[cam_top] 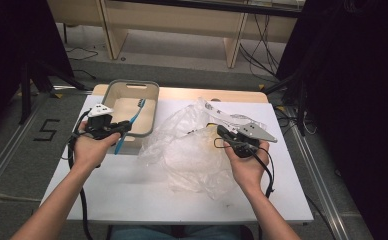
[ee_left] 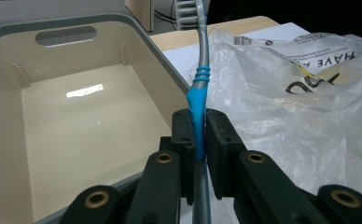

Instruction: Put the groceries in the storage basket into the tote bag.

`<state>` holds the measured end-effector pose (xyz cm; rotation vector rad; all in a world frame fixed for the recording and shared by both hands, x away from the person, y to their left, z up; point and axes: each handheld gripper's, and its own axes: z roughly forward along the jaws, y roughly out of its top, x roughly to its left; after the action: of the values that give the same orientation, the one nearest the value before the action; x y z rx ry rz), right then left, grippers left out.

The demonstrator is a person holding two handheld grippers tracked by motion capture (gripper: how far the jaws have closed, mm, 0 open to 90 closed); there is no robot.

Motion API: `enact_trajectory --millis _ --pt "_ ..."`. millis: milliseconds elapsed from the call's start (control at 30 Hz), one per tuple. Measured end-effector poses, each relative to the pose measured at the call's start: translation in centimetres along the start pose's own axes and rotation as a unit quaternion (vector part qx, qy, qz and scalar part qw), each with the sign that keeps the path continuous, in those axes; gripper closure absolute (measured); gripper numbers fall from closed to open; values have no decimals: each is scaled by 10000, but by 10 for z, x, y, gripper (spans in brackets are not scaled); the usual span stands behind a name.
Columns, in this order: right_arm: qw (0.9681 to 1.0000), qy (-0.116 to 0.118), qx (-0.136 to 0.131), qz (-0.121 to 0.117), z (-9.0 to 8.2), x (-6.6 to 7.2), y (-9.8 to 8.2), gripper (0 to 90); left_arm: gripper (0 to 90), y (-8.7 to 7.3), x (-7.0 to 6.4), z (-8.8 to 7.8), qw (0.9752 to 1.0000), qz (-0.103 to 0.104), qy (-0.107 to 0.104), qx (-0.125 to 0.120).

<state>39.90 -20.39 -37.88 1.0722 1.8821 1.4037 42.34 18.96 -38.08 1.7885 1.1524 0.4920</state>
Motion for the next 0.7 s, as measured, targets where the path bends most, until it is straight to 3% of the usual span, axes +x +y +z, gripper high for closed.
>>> enact_trajectory --millis 500,700 --pt "10000 -6 -3 2 0 0 0 900 821 -6 -24 -9 9991 373 -176 -37" --pt "10000 -8 -3 4 0 0 0 900 821 -8 -36 -12 9984 406 -380 -45"
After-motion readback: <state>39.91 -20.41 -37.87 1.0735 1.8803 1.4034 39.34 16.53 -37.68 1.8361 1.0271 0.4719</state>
